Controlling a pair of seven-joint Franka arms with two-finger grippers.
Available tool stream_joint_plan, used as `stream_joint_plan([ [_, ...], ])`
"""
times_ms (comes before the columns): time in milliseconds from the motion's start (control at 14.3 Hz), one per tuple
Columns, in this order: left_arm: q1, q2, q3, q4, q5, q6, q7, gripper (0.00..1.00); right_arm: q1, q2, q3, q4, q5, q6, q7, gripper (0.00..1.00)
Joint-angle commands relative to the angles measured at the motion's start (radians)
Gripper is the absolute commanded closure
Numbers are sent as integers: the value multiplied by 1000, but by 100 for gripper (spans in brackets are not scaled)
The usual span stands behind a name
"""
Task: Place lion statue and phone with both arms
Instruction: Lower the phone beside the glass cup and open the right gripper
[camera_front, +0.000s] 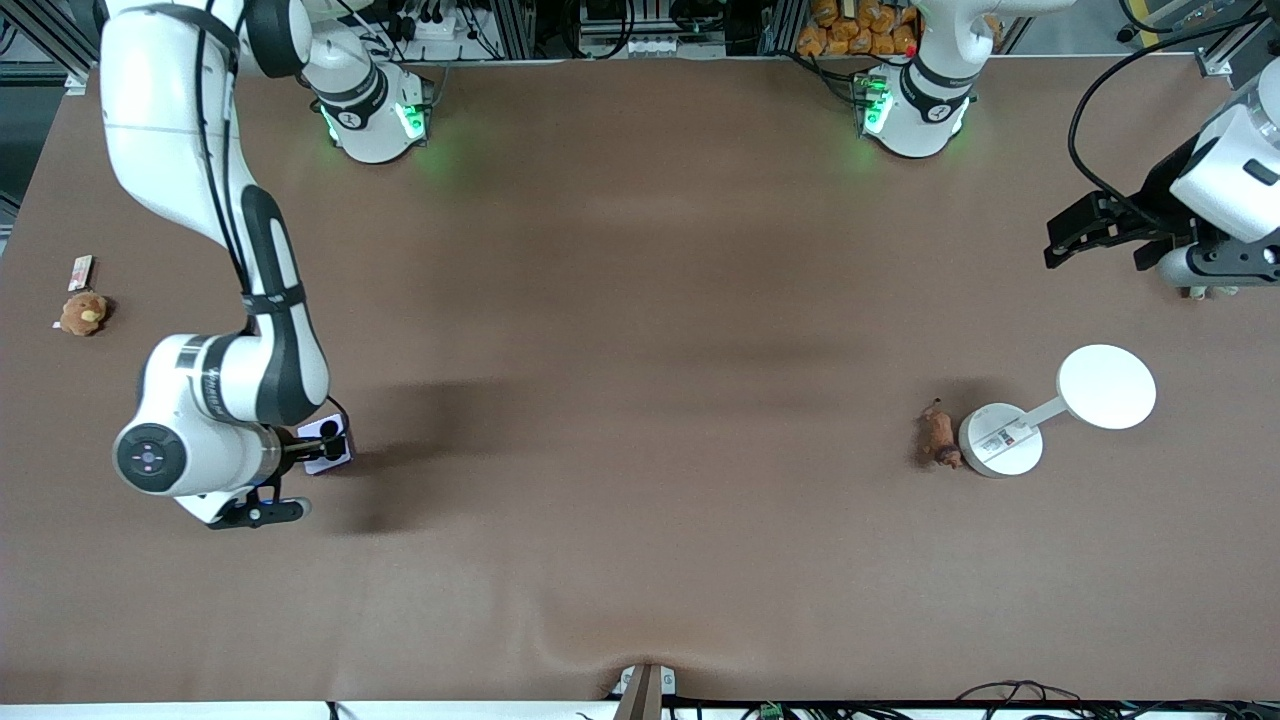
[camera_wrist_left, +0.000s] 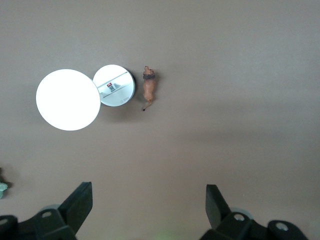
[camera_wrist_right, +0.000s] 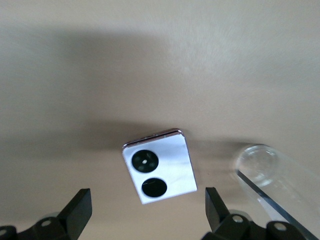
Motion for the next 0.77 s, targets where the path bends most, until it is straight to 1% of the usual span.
stream_joint_plan([
  [0,-4,-2,-1,-1,7,9,9,0,0,-95,8,35,-15,-64,-9,0],
  [210,-2,-7,-1,-1,5,9,9,0,-9,-219,10,29,-11,-74,-11,0],
  [491,1,-16,-1,-1,7,-9,6,0,-9,-394,7,24,-6,-261,-17,0],
  [631,1,-16,-1,0,7,-11,-6,0,-40,-494,16,-23,-14,-301,-17,0],
  [701,1,-16,-1,0,7,-20,-8,0,-61,-549,37,-66,-15,-309,-17,0],
])
